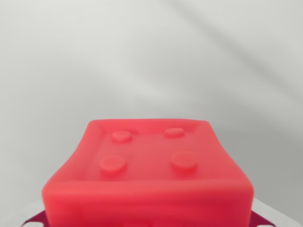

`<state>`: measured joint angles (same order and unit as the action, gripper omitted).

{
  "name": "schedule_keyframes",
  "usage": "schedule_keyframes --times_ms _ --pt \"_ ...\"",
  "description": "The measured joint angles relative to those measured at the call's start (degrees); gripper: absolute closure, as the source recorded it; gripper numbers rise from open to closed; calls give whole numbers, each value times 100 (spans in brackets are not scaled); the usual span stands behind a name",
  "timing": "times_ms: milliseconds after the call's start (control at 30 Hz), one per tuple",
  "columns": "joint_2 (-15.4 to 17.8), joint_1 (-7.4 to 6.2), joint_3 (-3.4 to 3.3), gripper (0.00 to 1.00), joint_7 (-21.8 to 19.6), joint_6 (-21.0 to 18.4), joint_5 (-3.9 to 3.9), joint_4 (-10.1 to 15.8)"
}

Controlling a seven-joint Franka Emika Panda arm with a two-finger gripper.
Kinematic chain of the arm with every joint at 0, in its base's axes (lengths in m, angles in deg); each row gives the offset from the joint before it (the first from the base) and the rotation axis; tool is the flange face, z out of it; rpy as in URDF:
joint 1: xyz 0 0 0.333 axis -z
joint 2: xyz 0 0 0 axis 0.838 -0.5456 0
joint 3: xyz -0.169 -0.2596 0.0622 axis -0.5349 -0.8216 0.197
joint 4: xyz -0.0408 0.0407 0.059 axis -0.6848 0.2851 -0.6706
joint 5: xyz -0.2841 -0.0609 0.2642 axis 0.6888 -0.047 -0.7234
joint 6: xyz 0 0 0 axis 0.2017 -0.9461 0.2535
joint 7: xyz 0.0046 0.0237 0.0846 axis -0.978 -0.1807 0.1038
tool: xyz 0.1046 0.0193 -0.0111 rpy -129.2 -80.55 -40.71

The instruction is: Destack cube

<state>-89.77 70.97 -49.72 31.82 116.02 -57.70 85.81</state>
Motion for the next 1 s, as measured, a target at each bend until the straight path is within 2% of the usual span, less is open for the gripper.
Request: schedule_keyframes --times_ms 500,733,1000 --pt "-681 83 131 100 174 568 -227 -107" --pt "-923 150 213 100 203 759 -264 -160" --pt "-1156 239 299 100 211 934 -269 -222"
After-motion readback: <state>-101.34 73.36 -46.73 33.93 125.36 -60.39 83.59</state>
